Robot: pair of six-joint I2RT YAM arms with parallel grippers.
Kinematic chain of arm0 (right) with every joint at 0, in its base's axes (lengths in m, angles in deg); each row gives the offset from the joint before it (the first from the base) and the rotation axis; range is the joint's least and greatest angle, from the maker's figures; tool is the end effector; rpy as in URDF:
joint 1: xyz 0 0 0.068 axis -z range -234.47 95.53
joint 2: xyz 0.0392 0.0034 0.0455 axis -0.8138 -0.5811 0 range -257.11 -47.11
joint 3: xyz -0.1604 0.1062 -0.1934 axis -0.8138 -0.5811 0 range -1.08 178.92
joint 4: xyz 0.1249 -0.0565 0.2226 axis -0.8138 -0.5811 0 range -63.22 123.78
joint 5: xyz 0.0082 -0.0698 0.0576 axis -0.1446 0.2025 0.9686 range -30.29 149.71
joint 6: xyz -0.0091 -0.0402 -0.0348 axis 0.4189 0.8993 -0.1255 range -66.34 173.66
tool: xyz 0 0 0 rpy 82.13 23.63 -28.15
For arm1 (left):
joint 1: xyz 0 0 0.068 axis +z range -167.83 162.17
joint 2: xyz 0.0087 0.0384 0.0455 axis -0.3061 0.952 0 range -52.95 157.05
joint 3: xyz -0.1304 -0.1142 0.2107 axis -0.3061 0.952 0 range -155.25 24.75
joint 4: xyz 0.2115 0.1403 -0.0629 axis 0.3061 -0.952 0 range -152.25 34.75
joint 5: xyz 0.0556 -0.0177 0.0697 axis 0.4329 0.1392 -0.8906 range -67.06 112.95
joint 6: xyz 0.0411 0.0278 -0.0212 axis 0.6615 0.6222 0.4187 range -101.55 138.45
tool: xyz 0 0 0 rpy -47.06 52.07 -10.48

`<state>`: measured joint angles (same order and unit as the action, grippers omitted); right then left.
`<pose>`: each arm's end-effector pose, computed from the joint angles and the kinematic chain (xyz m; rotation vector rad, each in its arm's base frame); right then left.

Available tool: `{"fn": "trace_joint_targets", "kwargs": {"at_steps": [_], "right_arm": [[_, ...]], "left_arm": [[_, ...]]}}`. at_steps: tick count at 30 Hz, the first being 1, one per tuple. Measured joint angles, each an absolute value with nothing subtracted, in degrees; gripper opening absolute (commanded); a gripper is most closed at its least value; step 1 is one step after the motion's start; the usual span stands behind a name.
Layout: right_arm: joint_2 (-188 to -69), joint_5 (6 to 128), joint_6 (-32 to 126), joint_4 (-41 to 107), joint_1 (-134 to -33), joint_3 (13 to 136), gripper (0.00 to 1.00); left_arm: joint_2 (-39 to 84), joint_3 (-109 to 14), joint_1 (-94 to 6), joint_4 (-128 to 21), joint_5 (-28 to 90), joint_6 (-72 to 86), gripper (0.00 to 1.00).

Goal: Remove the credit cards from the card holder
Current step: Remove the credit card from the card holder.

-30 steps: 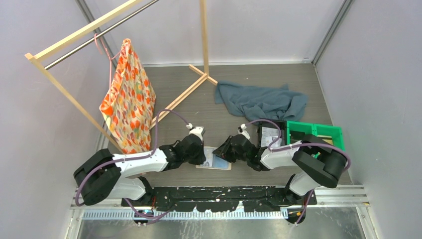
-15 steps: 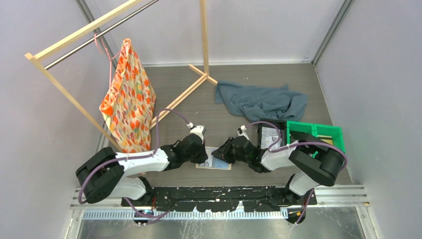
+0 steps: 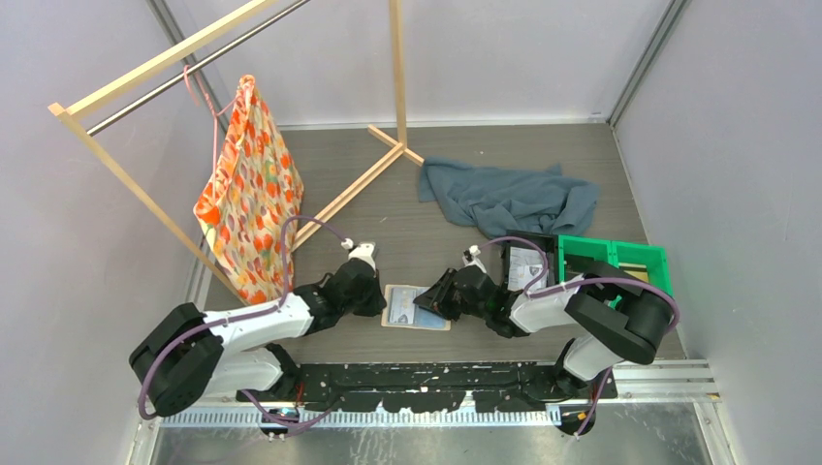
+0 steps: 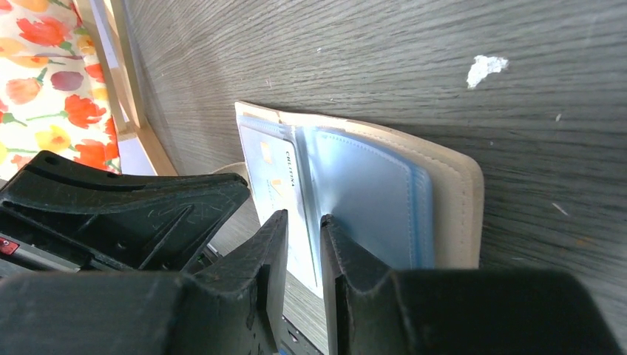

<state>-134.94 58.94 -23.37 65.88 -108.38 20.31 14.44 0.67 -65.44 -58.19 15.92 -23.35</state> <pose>0.1497 0.2044 0.1149 0.5043 2.4211 1.1806 0.1472 -0.1547 0.1538 0.0641 2.4534 -0.5860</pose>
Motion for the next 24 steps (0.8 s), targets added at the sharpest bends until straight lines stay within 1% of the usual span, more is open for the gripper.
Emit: {"fn": "trace_joint_targets", "kwargs": {"at_steps": [8, 17, 24], "right_arm": [[-136.3, 60.1, -23.3, 66.9, -108.4, 20.5, 0.25], [-137.0, 61.3, -23.2, 67.6, -108.4, 20.7, 0.24], [-137.9, 61.6, -23.3, 68.0, -108.4, 21.2, 0.22]], "left_arm": [[15.0, 0.7, -65.4, -58.0, 18.7, -23.1, 0.01], [8.5, 0.7, -65.4, -59.2, 19.6, -21.3, 0.01], [15.2, 0.7, -65.4, -56.3, 21.1, -21.4, 0.00]]}}
